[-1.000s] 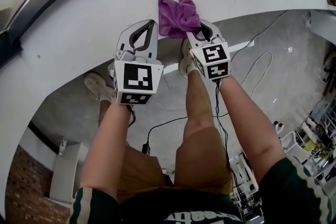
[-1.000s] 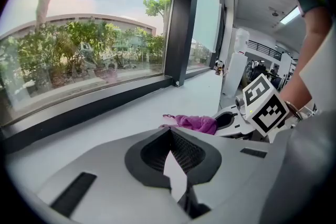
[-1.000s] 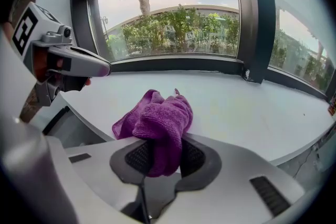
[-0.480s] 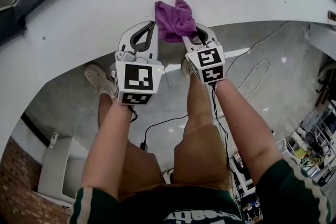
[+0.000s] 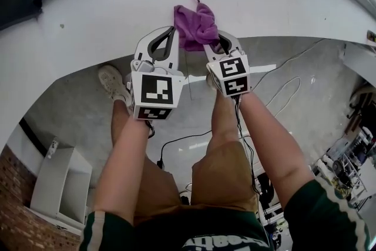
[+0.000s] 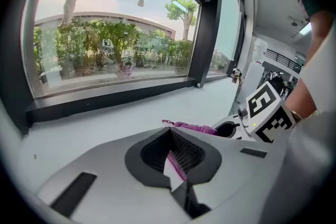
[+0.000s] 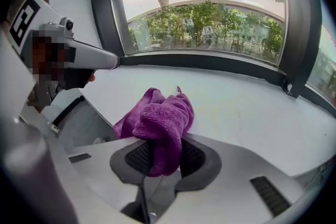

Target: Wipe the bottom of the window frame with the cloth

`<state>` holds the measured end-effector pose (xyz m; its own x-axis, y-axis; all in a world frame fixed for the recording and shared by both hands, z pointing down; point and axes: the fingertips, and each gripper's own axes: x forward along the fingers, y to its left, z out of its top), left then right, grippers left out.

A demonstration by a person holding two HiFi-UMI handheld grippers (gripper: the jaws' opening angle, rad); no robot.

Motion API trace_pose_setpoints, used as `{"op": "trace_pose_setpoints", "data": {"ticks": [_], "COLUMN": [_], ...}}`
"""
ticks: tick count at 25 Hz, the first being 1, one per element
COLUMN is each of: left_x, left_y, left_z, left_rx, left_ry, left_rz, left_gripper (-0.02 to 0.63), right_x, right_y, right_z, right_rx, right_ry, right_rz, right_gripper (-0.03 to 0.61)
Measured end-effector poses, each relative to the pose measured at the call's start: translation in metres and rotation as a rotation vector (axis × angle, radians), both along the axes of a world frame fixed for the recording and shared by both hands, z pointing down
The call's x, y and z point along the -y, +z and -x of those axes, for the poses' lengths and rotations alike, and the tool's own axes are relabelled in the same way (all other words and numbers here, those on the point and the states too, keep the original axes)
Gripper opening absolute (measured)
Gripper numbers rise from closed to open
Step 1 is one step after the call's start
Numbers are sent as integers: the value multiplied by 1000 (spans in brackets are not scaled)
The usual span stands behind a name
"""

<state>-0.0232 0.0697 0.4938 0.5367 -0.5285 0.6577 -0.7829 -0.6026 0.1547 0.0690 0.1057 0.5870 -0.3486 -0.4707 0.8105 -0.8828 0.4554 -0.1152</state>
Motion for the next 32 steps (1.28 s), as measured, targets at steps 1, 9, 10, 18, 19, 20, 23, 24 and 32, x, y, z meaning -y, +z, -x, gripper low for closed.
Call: {"op": "trace_pose_setpoints", "data": {"ticks": [1,9,10,18,19,20,23,24,32], "left_x": [0,2,3,4,4,4,3,3,2], "left_y": [0,-6,-6,-5,-4,-4,-3,-3,-4], "left_z": [6,53,58,104,110,116,134,139,181], "left_rx": [1,-6,-7,-2,0,1,4,4,4], "left_ry": [-9,-76,-84,-150,-159,-168,-195,-205,-268], "left_rz": [0,-10,-10,-7,-6,-5,1,3,5], "left_gripper": [9,9,9,9,9,9,9,9,9], "right_x": [1,1,2,5,6,7,9,9,2], "right_y": [0,-1,-1,-1,-1,-1,-1,-1,-2], "right_z": [6,47,49,92,100,108,129,135,193], "right_rx": [3,-10,-13,-35,-36,-36,-39,-41,-27], "right_ry": [-6,-58,-62,-131,-144,-157,-177,-184,-275], "right_rz": [1,6,7,1,-1,-3,0,3,15], "right_gripper": [104,104,104,104,104,104,104,104,104]}}
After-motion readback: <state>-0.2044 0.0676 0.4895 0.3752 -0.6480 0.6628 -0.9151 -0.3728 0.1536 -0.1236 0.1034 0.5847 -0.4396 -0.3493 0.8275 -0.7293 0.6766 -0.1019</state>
